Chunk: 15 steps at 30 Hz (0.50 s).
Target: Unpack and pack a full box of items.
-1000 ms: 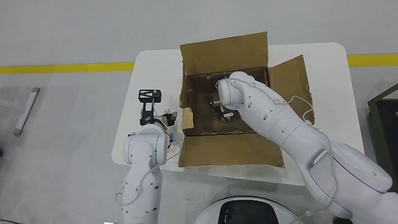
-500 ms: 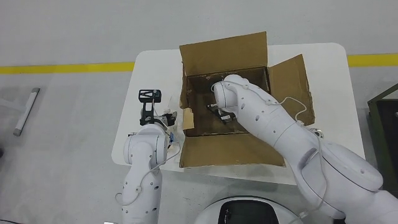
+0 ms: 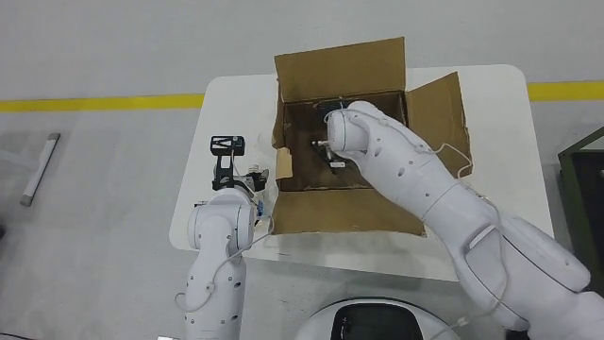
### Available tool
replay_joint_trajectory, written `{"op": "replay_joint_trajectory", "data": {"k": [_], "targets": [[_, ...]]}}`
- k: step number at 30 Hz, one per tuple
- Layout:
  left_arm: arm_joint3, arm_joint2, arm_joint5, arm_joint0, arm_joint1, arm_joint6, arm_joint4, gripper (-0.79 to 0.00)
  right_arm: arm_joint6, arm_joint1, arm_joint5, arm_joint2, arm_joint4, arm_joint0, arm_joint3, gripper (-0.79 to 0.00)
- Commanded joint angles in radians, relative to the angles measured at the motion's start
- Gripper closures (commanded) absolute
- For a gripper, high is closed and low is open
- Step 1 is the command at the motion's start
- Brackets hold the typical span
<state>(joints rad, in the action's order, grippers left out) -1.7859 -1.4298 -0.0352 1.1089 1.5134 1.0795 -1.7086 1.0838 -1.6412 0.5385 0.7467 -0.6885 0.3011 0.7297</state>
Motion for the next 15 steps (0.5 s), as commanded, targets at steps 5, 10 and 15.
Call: {"op": "replay_joint_trajectory", "data": {"k": [5, 10, 15], "targets": [[0.000, 0.000, 0.000, 0.000, 0.000, 0.000, 0.000, -0.785, 0.029, 0.080, 0.099, 0.122, -0.098, 0.156, 0.335, 0.000], [0.000, 0.000, 0.000, 0.000, 0.000, 0.000, 0.000, -0.785, 0.050, 0.154, 0.148, 0.287, -0.202, 0.387, 0.703, 0.000], [0.000, 0.000, 0.000, 0.000, 0.000, 0.000, 0.000, -0.785, 0.024, 0.188, 0.147, 0.410, -0.222, 0.576, 0.940, 0.000]]}}
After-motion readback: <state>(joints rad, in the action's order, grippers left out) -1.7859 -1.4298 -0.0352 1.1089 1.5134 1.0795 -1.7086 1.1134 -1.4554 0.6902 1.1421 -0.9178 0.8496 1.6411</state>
